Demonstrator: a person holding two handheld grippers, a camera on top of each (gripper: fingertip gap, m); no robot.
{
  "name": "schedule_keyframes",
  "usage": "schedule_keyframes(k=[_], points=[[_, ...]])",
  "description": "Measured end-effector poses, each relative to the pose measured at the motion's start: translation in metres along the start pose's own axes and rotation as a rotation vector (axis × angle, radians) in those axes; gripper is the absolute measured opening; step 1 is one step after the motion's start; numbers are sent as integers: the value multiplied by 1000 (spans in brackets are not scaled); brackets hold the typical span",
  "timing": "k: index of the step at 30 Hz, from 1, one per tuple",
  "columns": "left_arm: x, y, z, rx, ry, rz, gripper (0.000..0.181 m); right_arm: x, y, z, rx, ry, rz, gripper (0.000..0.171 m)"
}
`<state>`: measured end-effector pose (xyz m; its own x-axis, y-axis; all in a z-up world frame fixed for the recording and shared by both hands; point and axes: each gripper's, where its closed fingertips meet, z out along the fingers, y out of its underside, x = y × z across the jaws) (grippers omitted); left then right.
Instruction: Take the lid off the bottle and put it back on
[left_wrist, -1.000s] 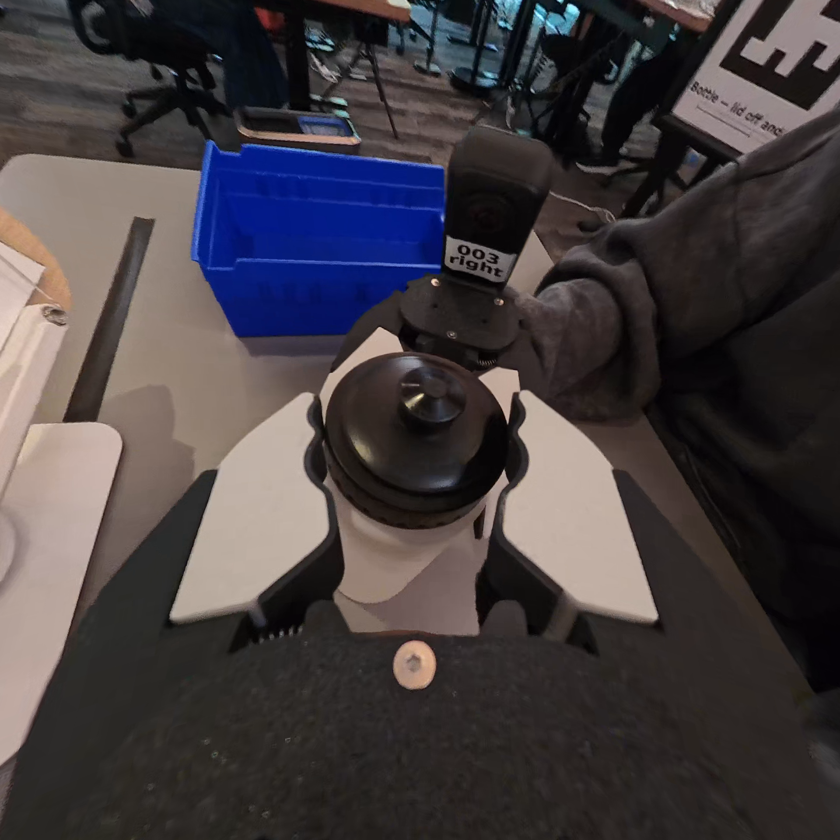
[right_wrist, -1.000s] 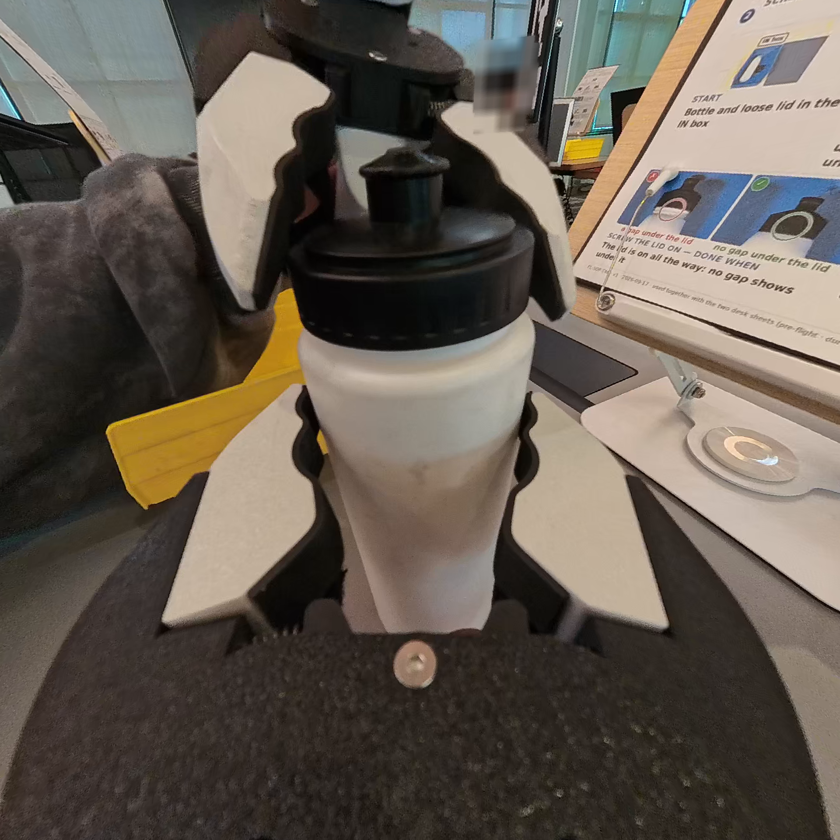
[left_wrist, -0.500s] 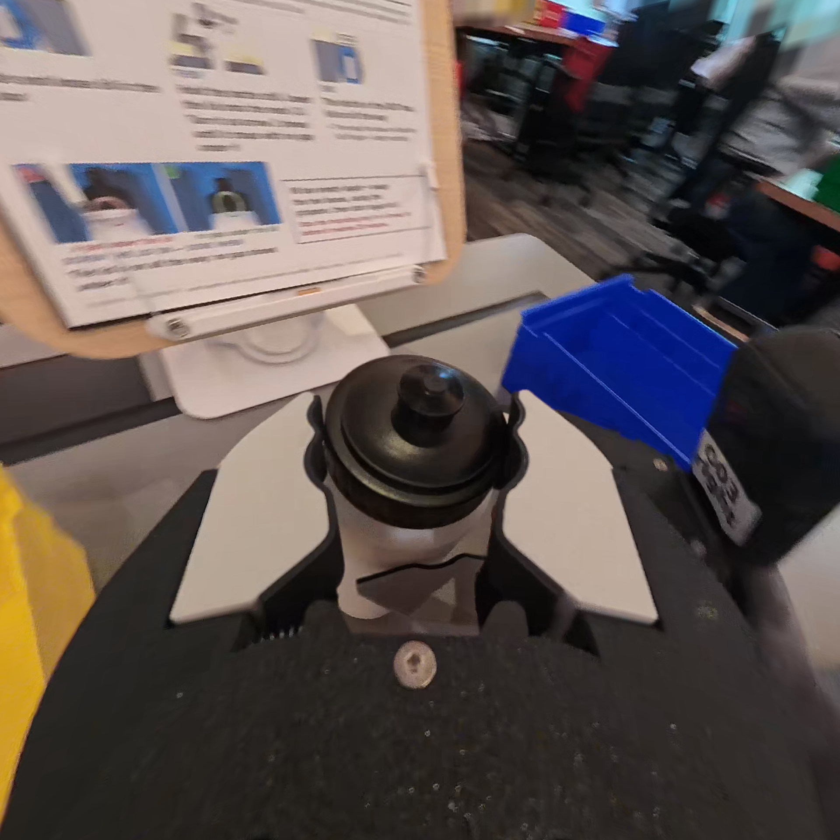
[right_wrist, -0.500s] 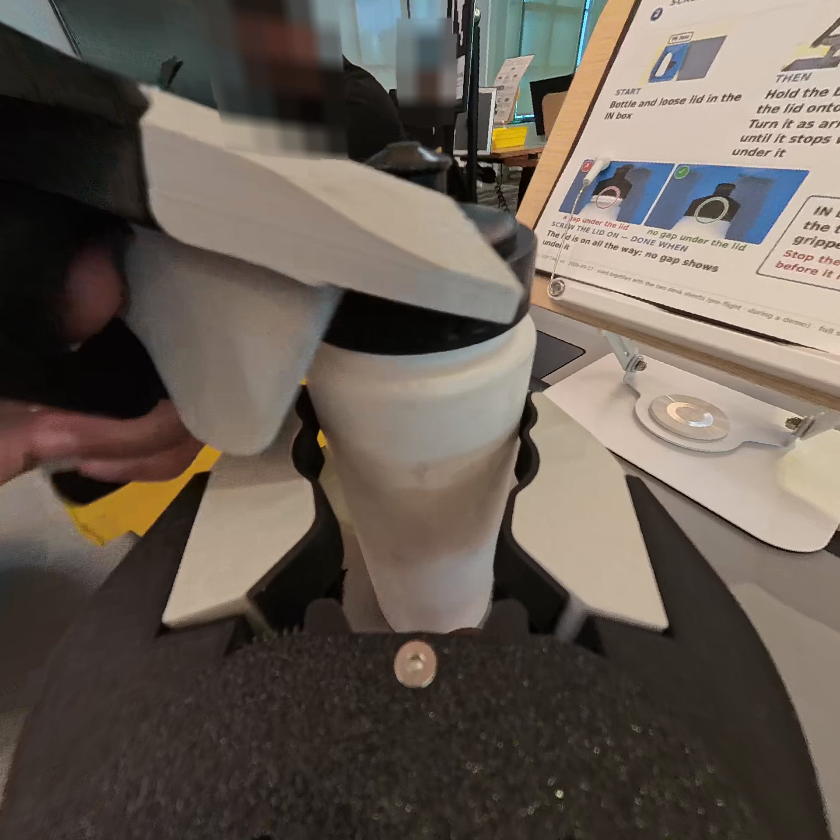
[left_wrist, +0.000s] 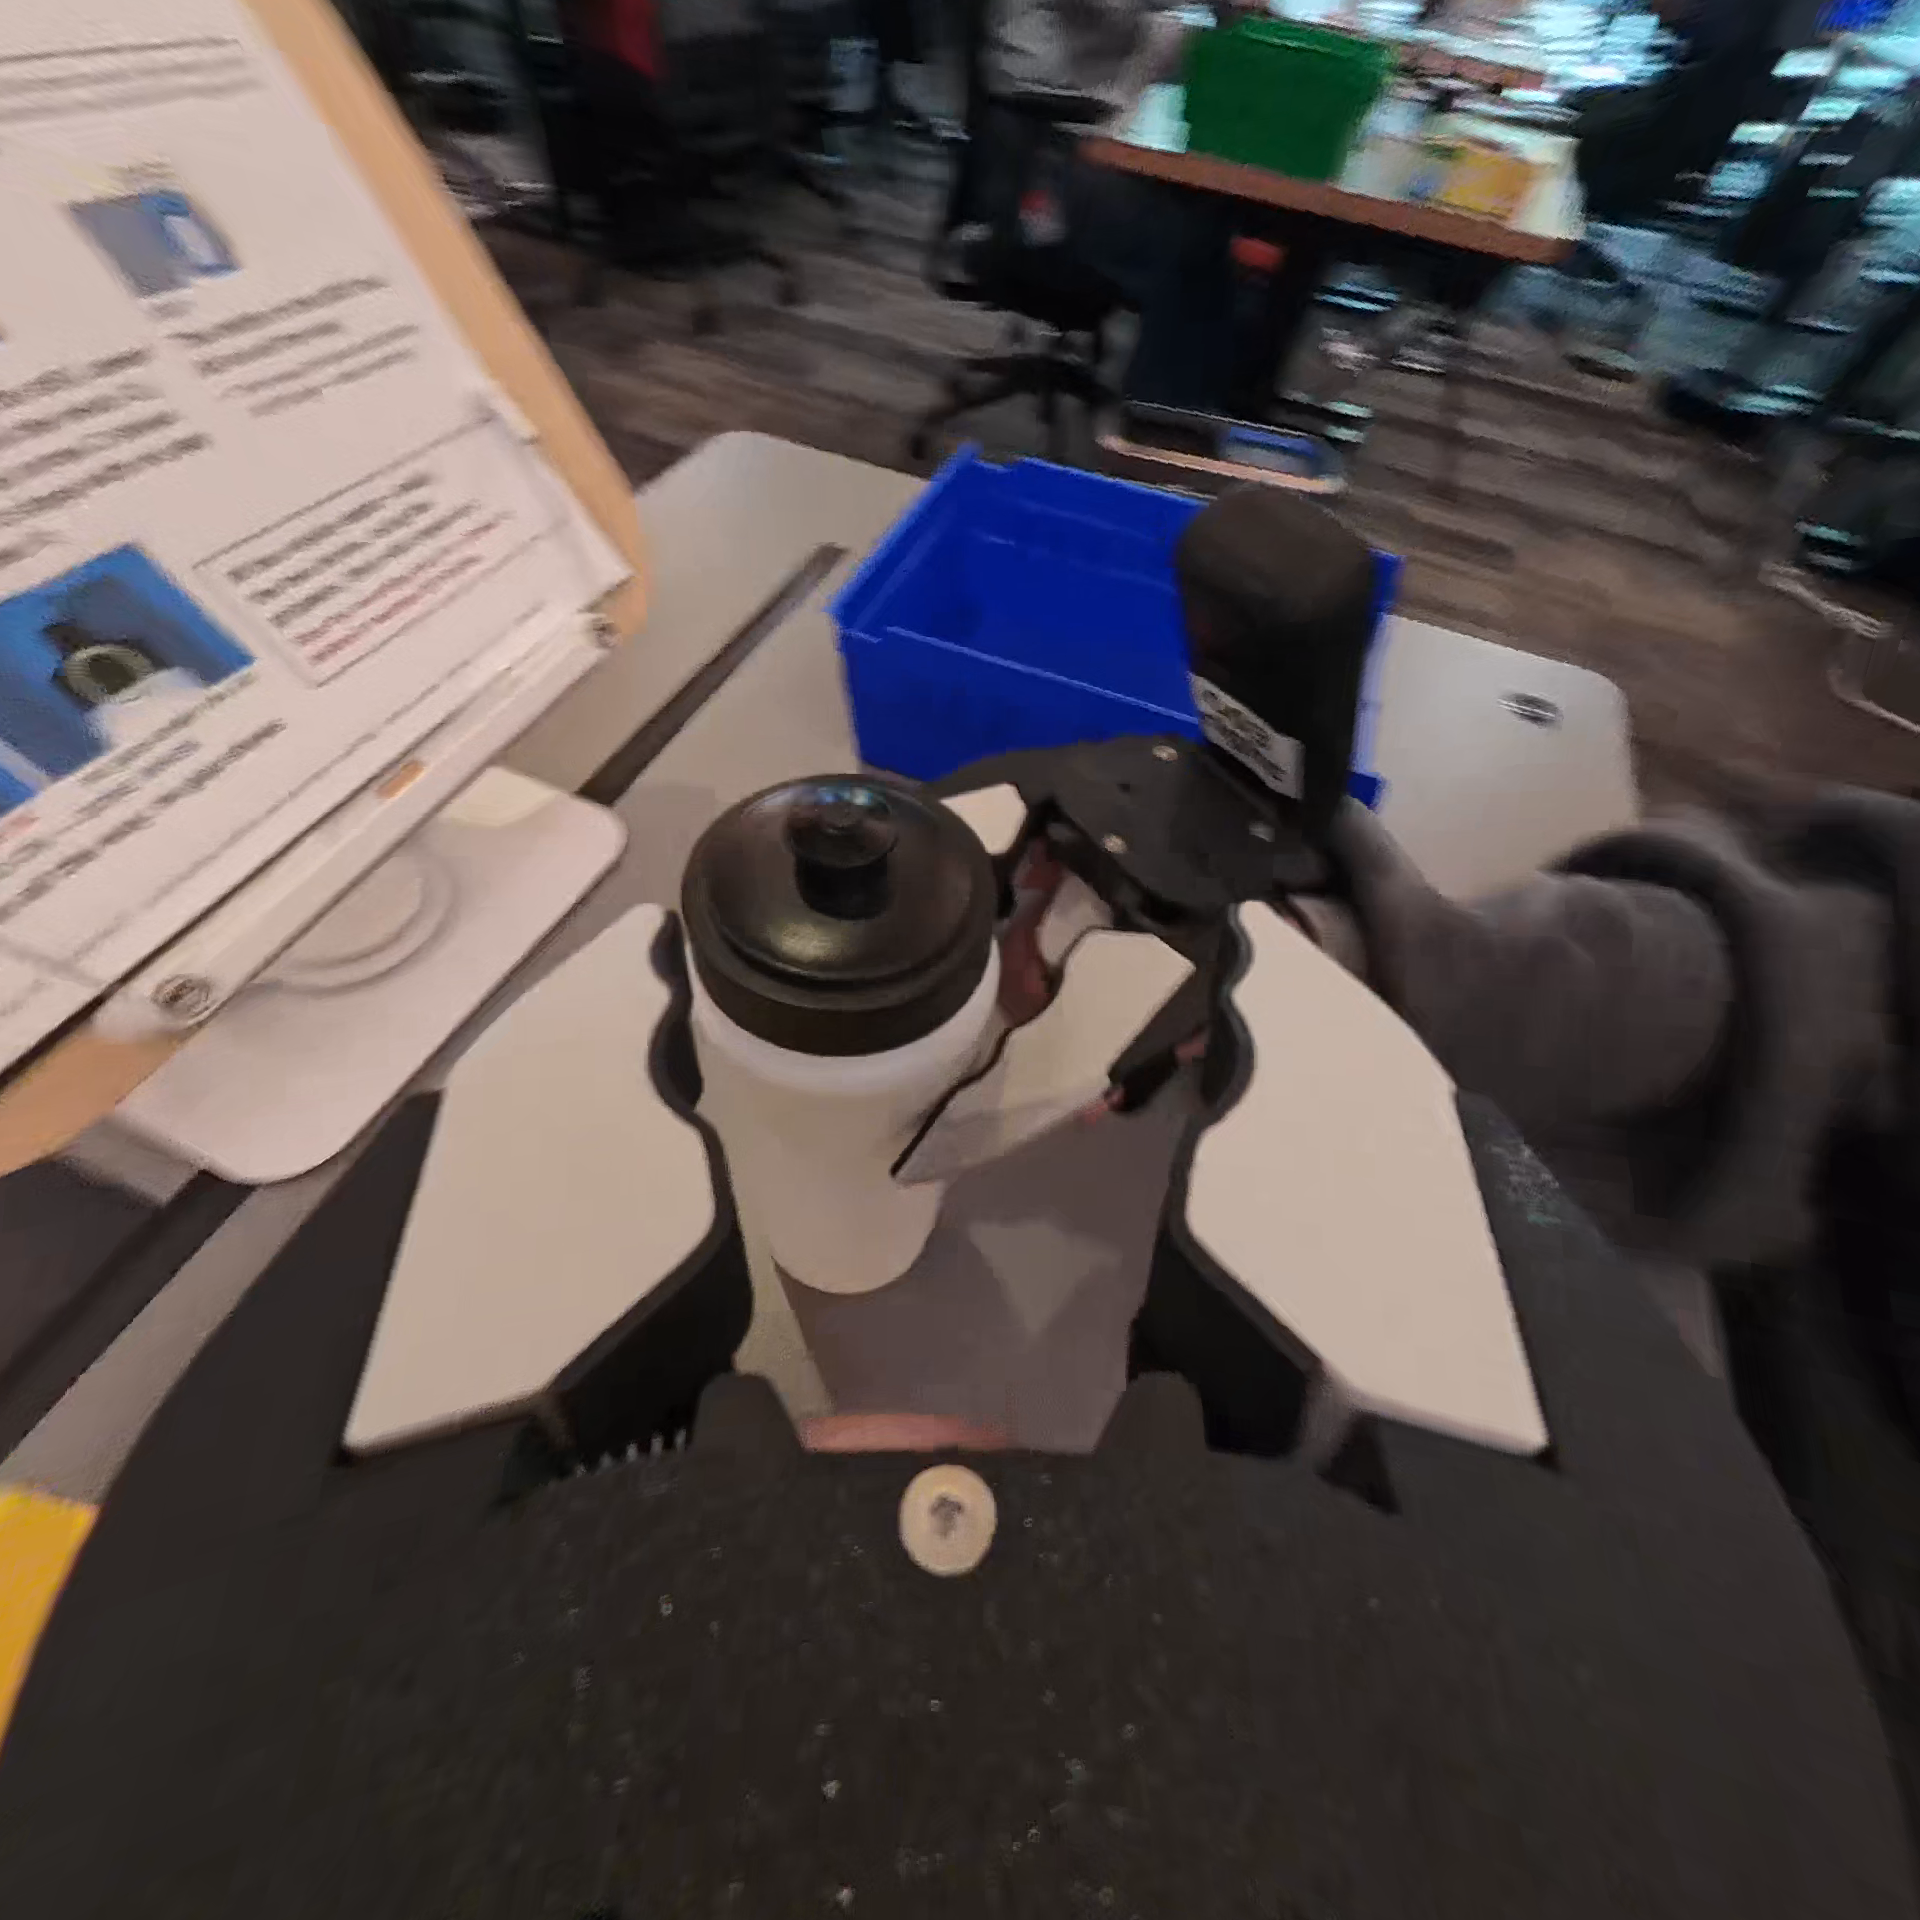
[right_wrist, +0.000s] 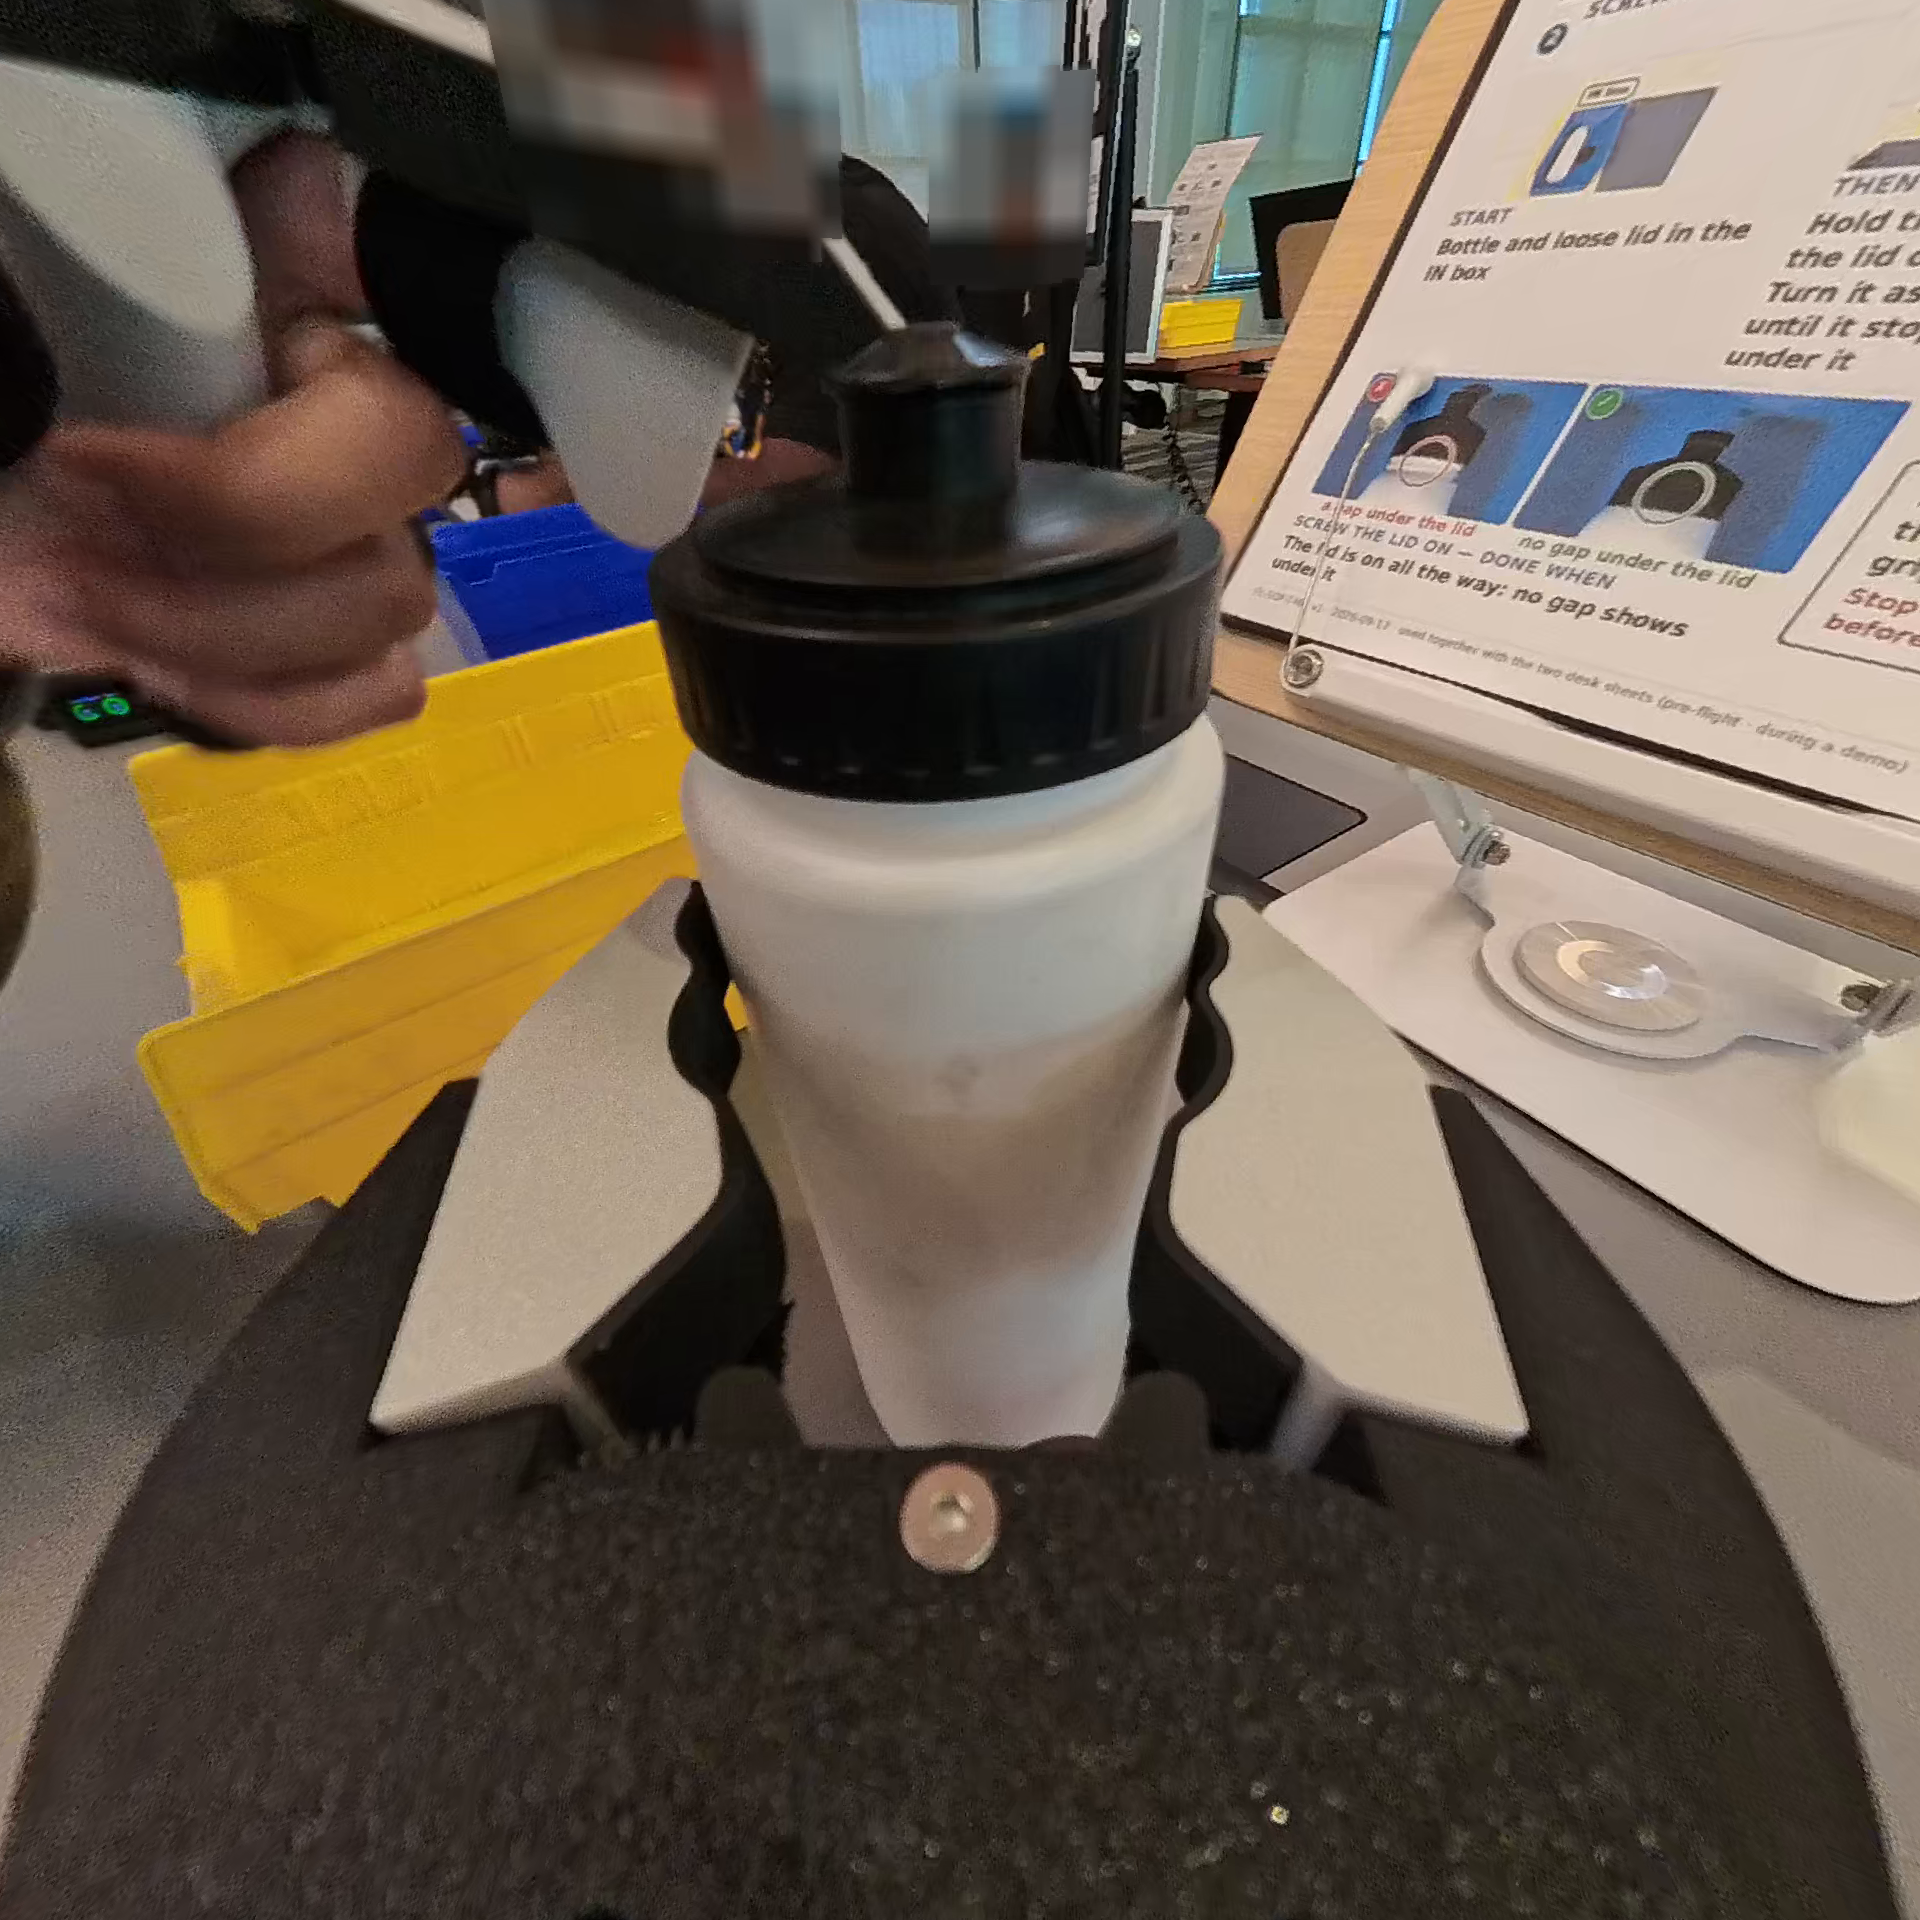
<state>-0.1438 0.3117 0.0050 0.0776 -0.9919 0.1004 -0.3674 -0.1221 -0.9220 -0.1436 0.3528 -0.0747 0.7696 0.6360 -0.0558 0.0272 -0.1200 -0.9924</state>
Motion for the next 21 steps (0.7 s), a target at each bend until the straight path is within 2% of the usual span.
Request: schedule_keyframes(k=[4, 7, 10, 11, 13, 17, 21], points=[[2, -1, -14, -65, 300, 12, 101, -2, 0, 0, -7, -25, -5, 85], [-6, 11, 2, -147, 358, 87, 104, -3, 1, 0, -11, -28, -6, 85], [-12, 18, 23, -151, 389, 108, 105, -3, 1, 1, -16, -29, -8, 85], [-15, 17, 29, -131, 390, 117, 103, -3, 1, 1, -17, -29, -8, 85], [-16, 14, 35, -83, 403, 127, 77, -3, 1, 1, -18, -26, -8, 85], [-17, 12, 39, -38, 363, 119, 74, -2, 1, 0, -19, -15, -5, 85], [-23, 8, 47, -35, 133, 57, 74, 5, 0, -1, -12, 23, 18, 85]])
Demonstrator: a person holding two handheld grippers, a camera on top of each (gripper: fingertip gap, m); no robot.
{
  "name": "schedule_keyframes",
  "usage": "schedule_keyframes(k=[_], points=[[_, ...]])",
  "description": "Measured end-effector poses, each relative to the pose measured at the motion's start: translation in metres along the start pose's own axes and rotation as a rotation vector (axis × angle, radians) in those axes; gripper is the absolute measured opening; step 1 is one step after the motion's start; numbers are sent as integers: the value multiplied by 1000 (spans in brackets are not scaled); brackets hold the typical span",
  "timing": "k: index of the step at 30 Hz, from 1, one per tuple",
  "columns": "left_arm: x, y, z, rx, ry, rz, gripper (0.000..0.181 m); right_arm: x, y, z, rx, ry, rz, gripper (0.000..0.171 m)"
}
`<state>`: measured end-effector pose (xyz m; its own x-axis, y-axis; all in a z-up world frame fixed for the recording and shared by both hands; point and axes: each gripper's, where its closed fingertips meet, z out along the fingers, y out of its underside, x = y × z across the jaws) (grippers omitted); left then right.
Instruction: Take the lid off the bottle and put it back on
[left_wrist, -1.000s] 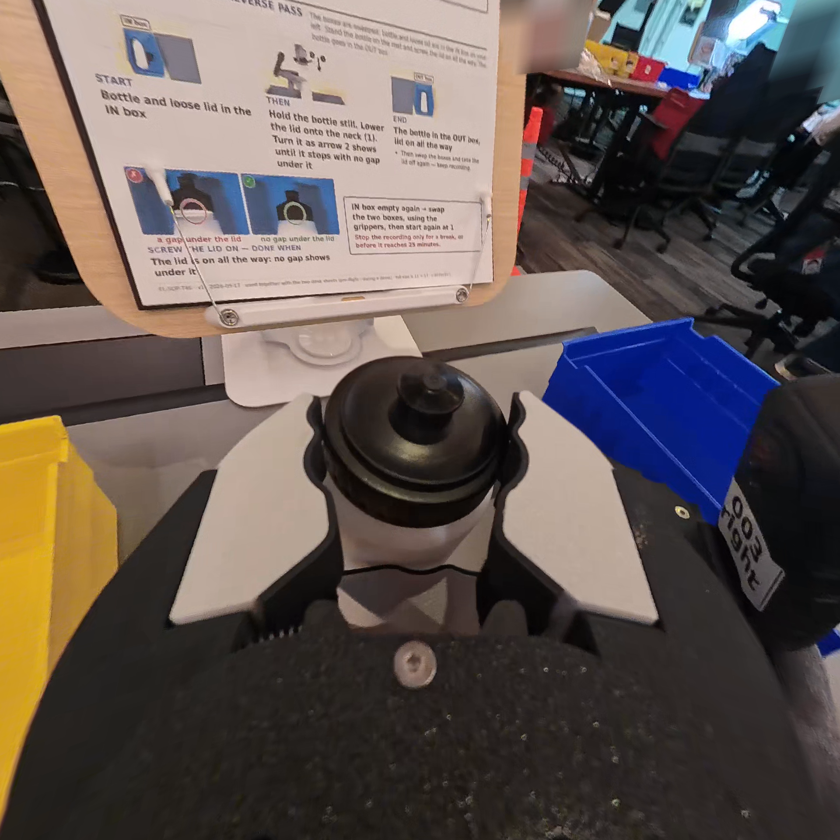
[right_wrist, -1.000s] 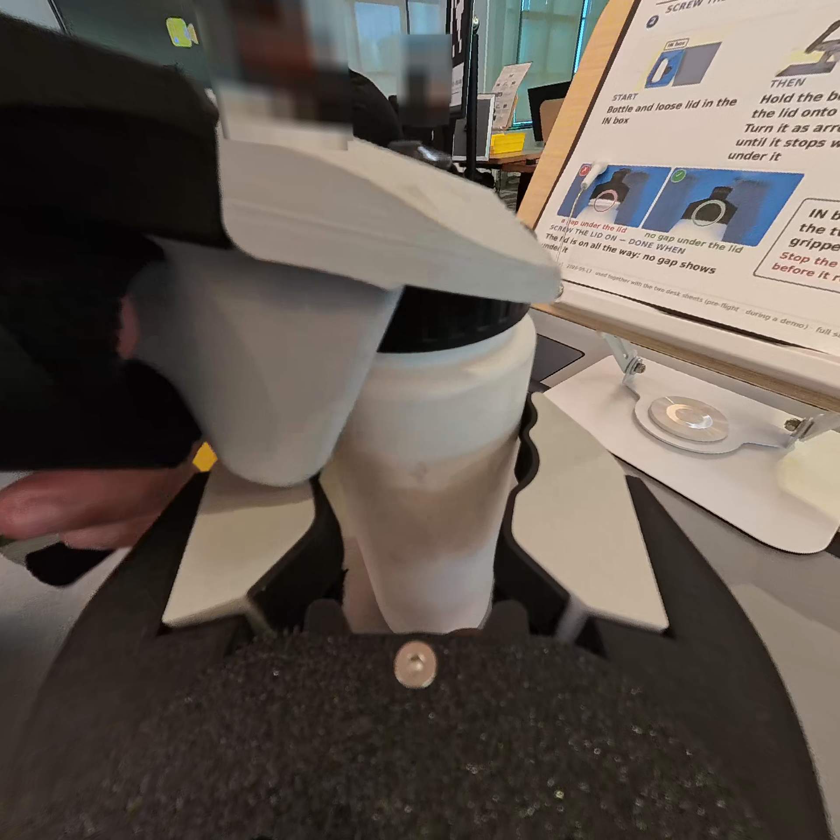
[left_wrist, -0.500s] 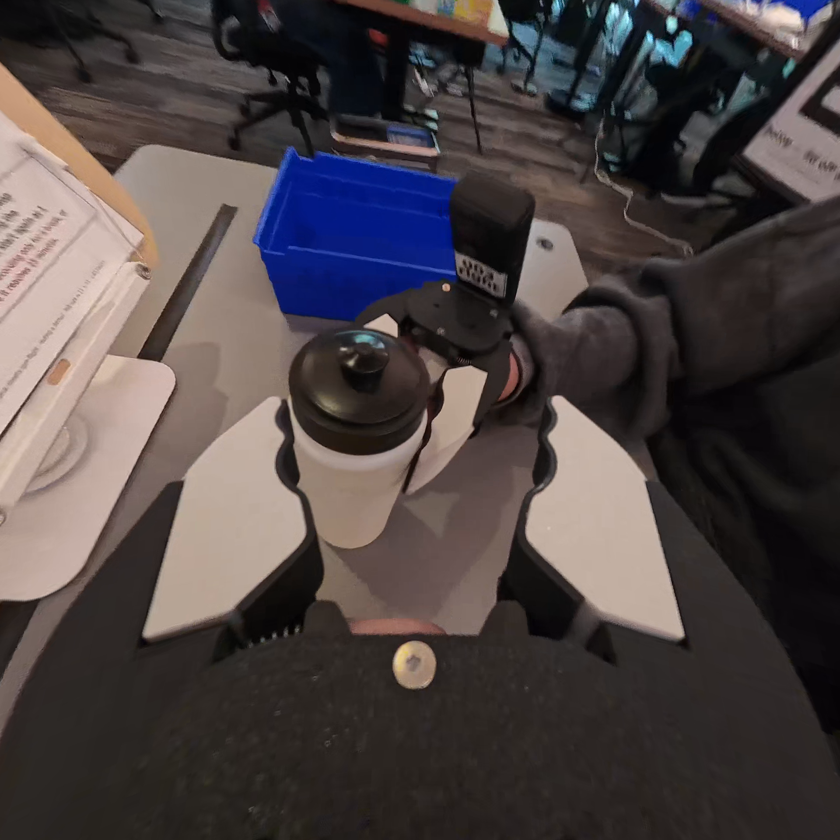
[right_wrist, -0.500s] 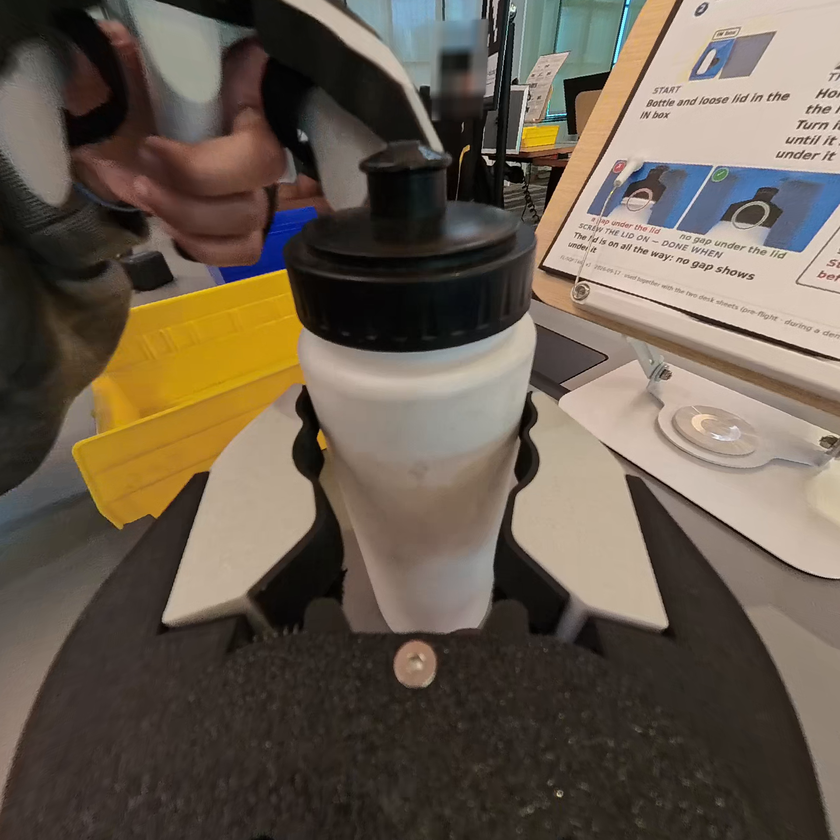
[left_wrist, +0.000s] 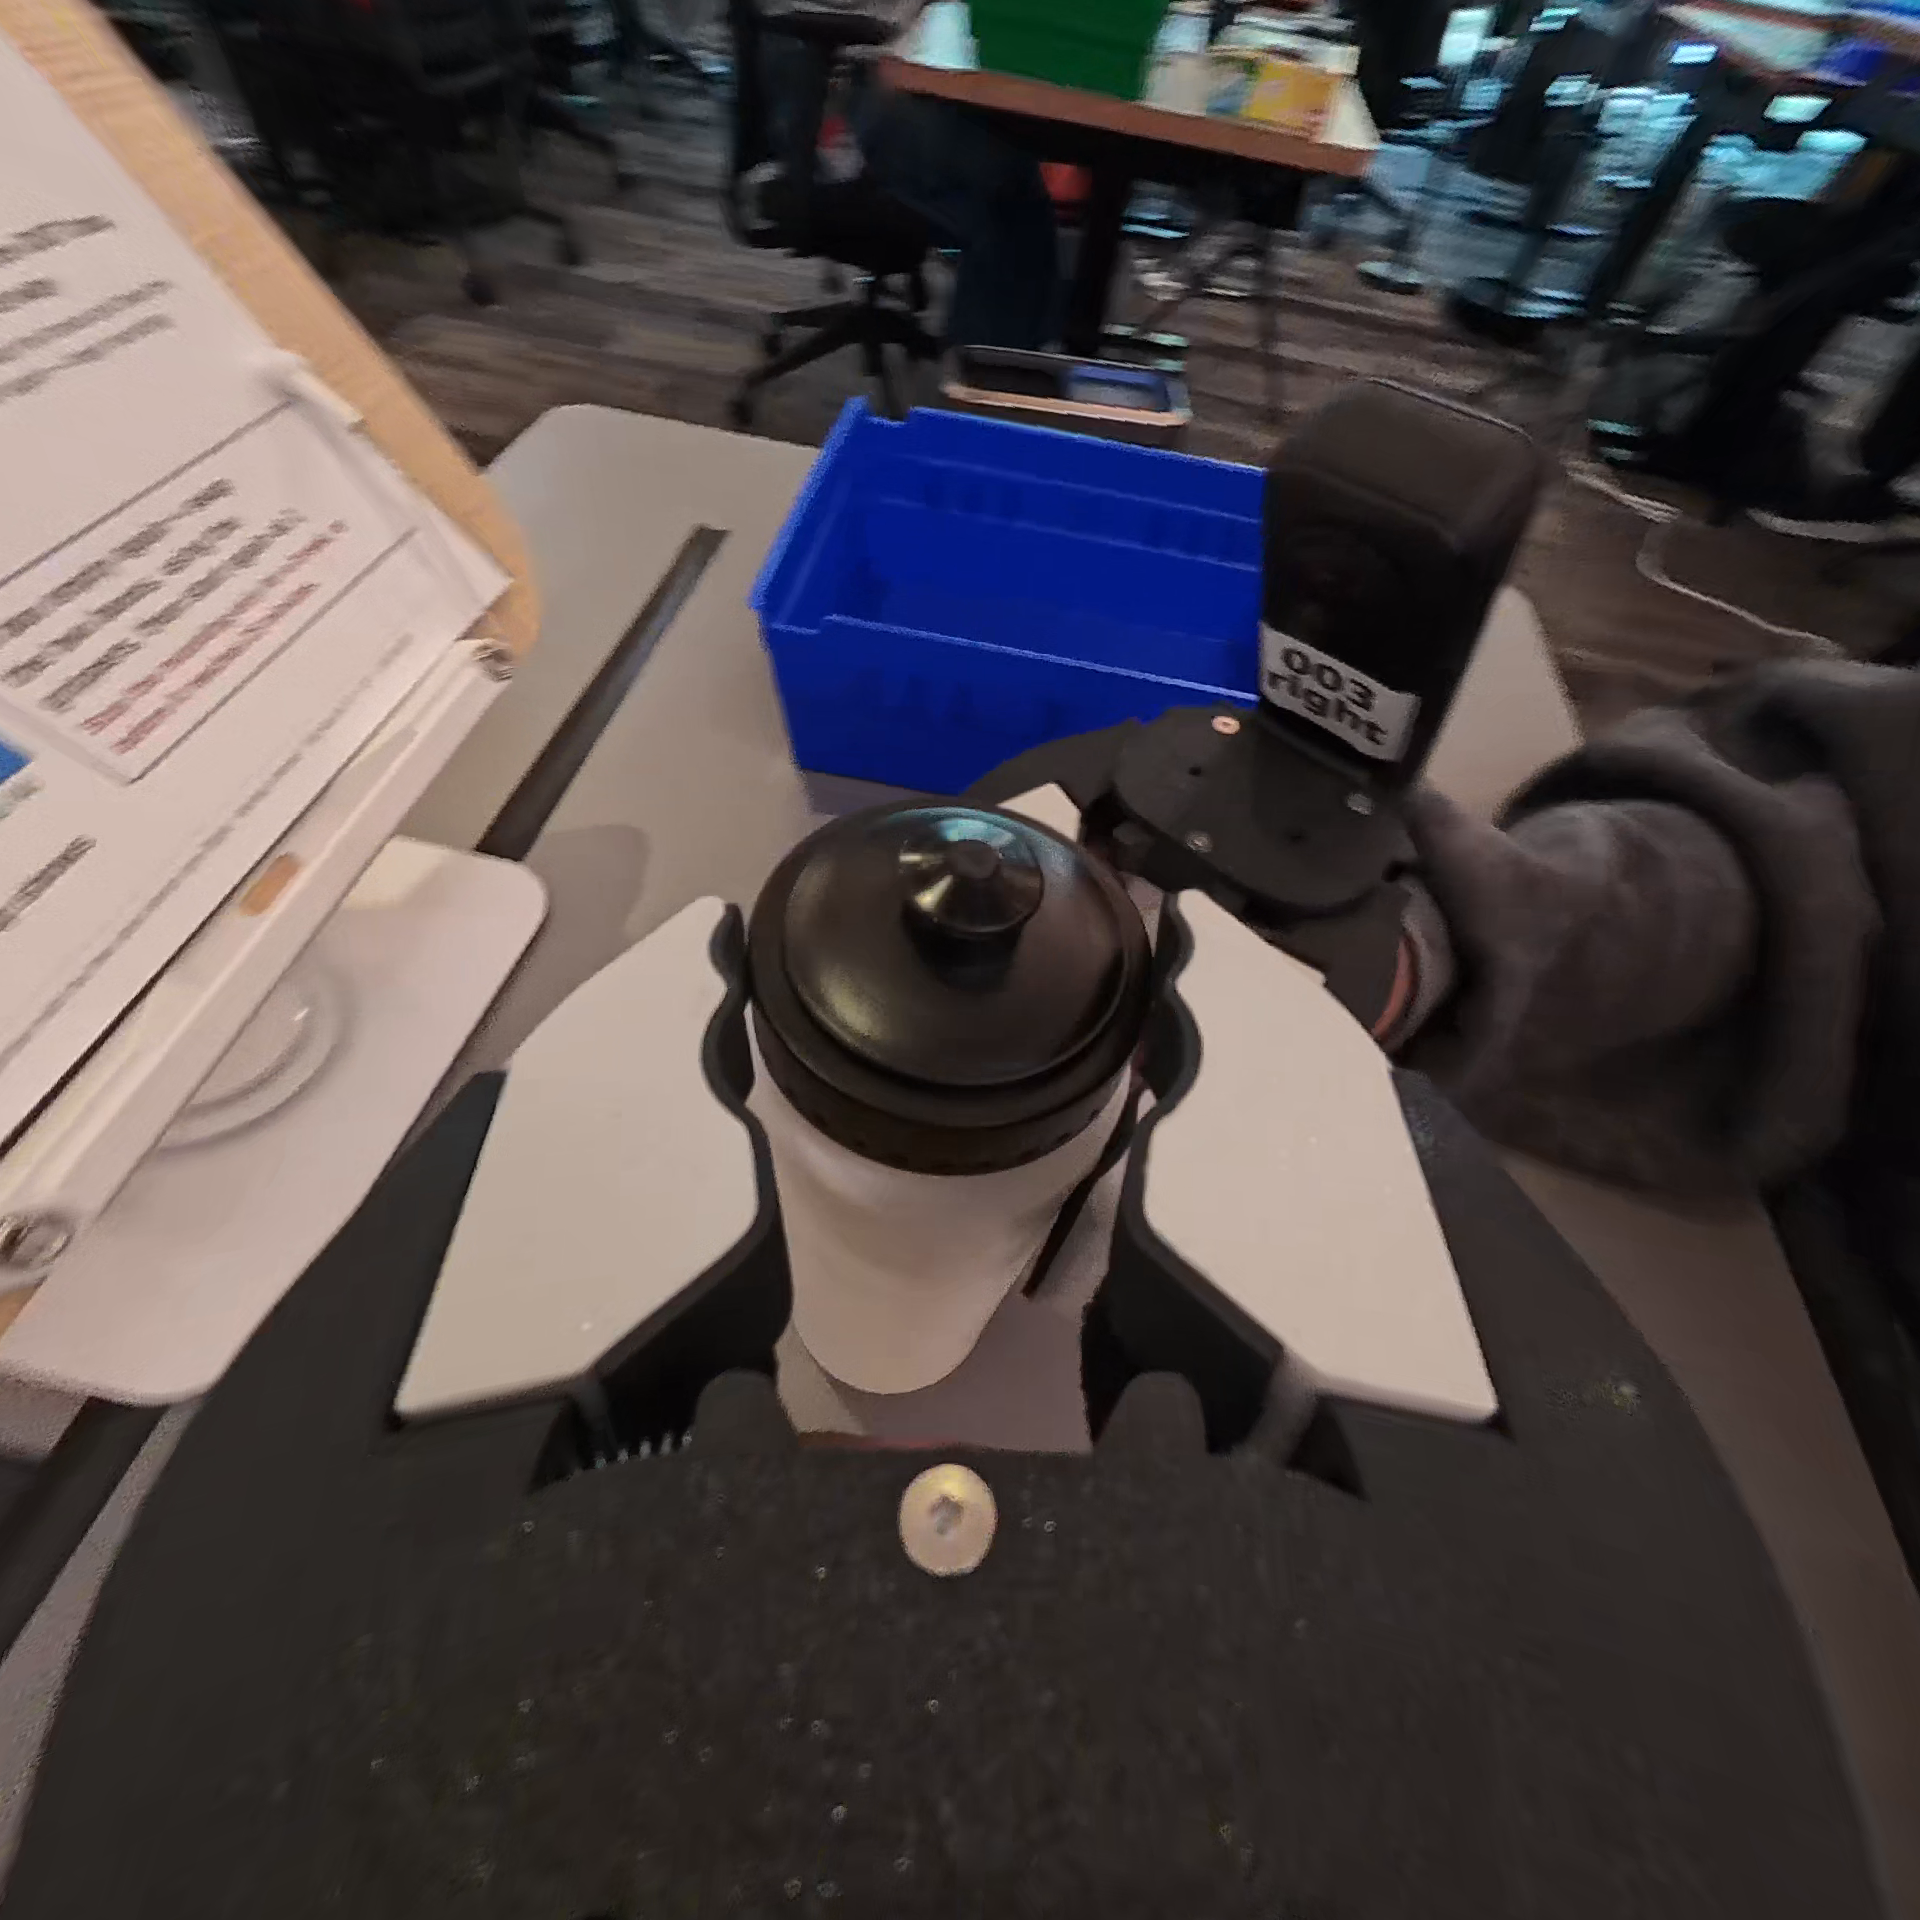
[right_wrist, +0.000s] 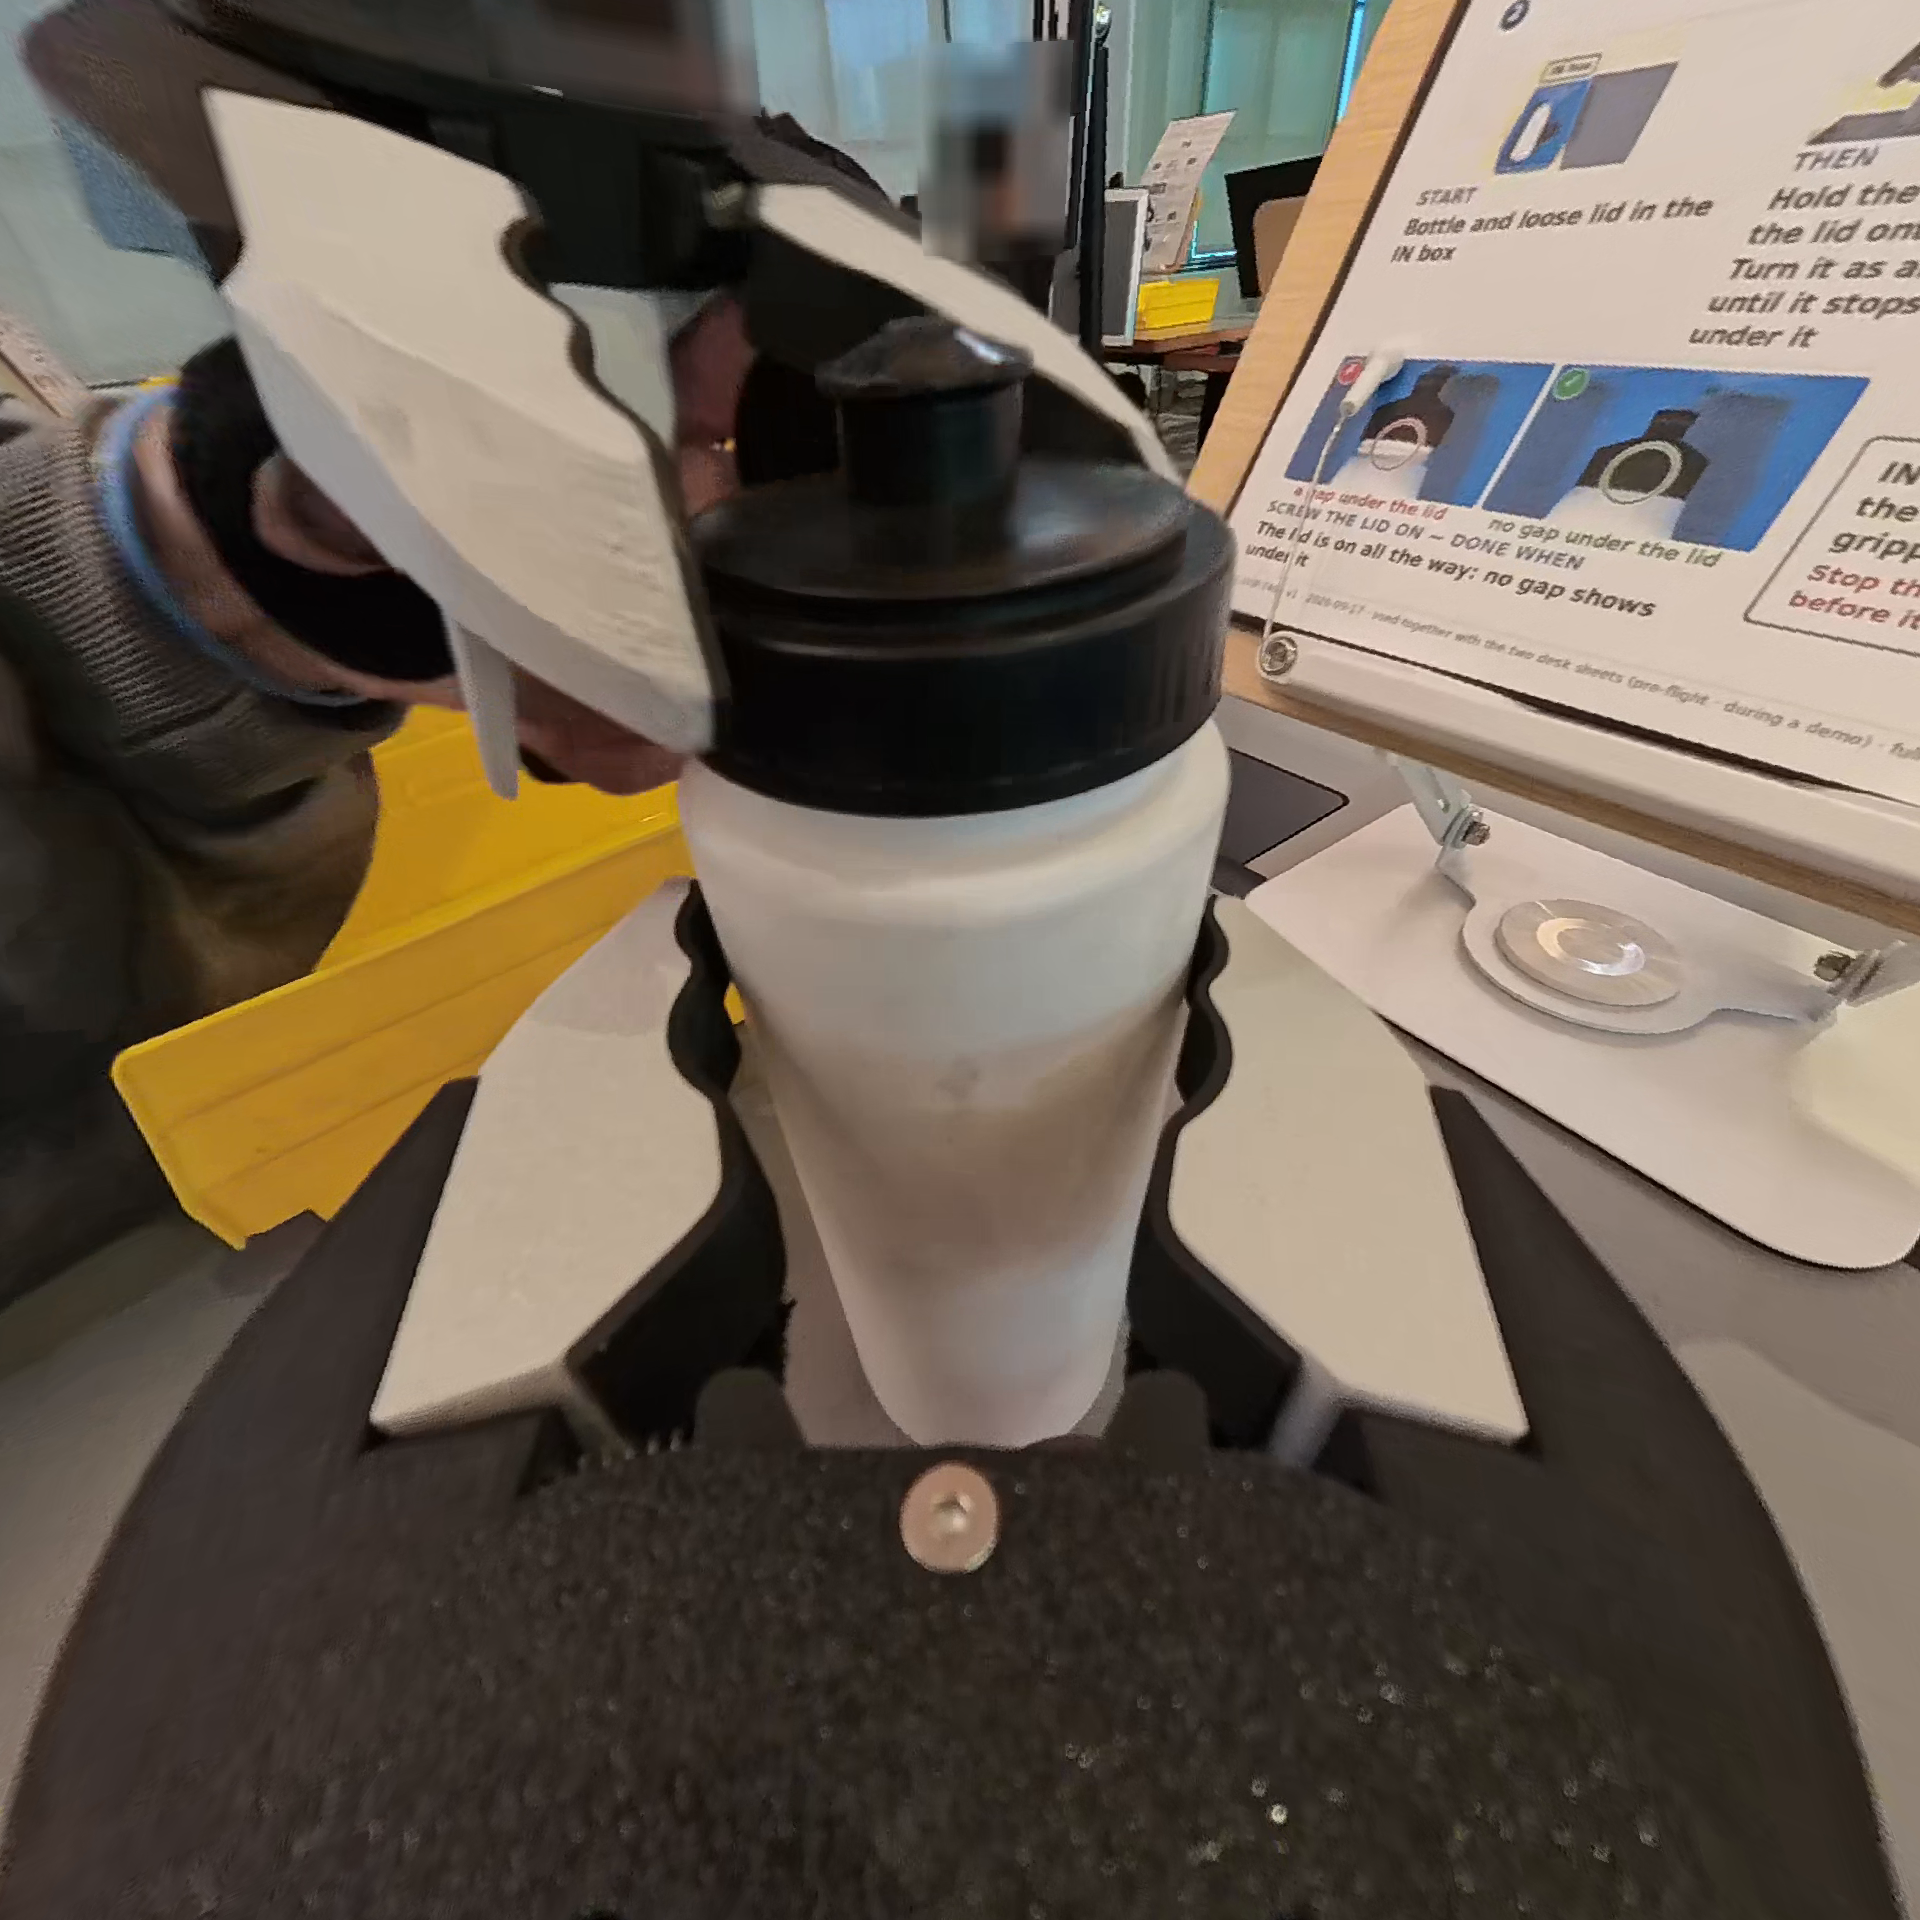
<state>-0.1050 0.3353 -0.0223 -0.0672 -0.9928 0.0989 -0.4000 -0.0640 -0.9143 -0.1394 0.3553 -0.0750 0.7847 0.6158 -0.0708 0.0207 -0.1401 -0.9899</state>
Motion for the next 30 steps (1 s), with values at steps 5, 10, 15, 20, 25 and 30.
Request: schedule_keyframes(k=[5, 10, 15, 20, 25, 30], points=[[-10, -2, 1, 58, -407, -173, 74, 4, 0, -1, -4, 49, 13, 85], [-16, 1, -12, 166, -820, -350, 74, 0, 0, 3, -8, 90, -27, 84], [-19, 0, -10, 197, -959, -363, 74, 3, 1, 2, 3, 100, -24, 84], [-1, -5, -8, 103, -734, -242, 92, 1, 0, 2, 15, 71, -21, 84], [26, 0, -30, 35, -346, -114, 97, -6, 0, 1, 44, -22, -28, 84], [27, 8, -47, -35, -75, -8, 105, -13, 0, -1, 48, -128, -41, 84]])
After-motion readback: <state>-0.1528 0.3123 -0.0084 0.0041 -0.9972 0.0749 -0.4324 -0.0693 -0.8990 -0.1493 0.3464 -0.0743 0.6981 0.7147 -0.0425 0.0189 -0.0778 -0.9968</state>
